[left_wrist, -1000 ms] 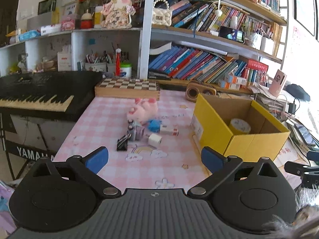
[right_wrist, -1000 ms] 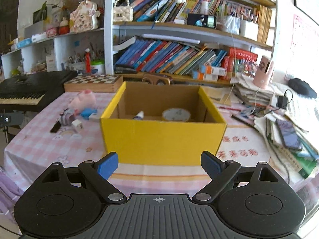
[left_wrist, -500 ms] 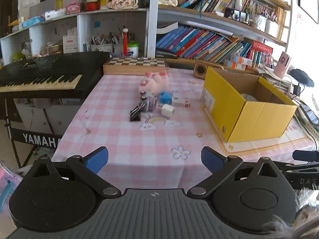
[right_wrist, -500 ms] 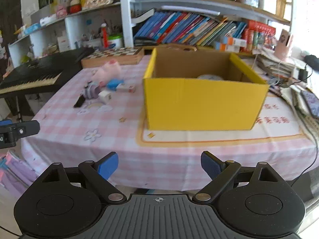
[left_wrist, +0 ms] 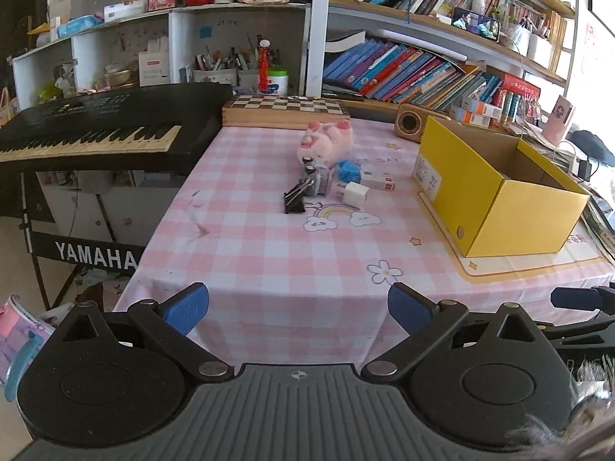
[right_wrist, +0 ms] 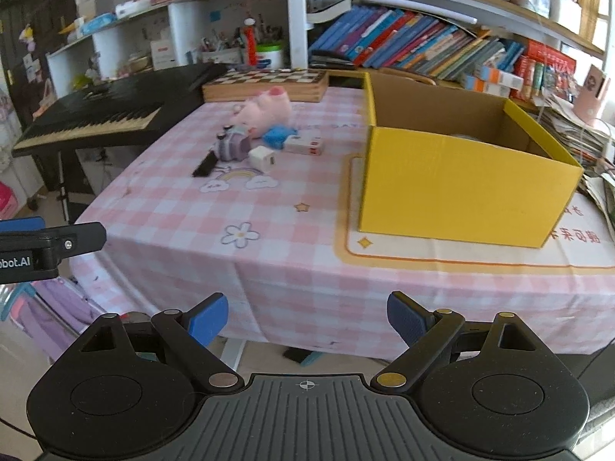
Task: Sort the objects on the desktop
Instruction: 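Withdraw both open tools from the box toward the remaining objects, then grasp the black binder clip with the left tool while the right tool grasps the white charger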
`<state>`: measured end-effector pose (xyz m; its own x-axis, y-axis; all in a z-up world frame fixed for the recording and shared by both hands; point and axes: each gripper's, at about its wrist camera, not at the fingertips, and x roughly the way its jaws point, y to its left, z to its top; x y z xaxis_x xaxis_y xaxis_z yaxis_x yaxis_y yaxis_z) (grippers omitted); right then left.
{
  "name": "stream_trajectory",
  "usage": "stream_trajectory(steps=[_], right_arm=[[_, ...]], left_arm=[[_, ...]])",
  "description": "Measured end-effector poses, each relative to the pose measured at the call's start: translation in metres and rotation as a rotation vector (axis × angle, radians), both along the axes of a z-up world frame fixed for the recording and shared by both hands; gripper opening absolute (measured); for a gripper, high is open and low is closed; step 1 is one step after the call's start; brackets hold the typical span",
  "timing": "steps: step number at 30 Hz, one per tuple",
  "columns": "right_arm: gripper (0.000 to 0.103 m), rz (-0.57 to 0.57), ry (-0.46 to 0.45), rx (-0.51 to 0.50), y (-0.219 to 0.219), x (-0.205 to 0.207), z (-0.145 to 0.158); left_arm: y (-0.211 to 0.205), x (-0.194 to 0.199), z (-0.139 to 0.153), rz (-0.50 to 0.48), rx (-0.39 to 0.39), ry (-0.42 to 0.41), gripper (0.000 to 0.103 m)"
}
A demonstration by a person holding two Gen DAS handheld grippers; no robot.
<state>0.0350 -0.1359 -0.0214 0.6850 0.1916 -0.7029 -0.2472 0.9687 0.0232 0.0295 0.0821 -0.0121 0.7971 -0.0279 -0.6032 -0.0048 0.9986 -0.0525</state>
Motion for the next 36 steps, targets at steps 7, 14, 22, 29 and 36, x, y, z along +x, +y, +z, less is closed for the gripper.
stream_trajectory(steps=[7,14,22,29,36], right_arm=[[0.092,0.032,-0.017,-0.003,0.02,0.005,0.003],[0.092,0.067,-0.031,-0.014,0.032,0.008,0.005],[0.092,0.091,-0.047,-0.004,0.038,0.024,0.005],[0.092,0.122,-0.056,-0.011,0.045,0.046,0.002],[0.092,0.148,-0.055,-0.01,0.048,0.074,0.0]], left_arm=[[0.011,0.002,0.001,0.022,-0.002,-0.005,0.1],[0.016,0.005,0.003,0.05,-0.006,-0.013,0.1],[0.014,0.018,0.002,0.065,0.007,-0.014,0.1],[0.011,0.037,0.003,0.07,0.033,-0.018,0.1],[0.011,0.064,0.0,0.085,0.04,-0.001,0.1]])
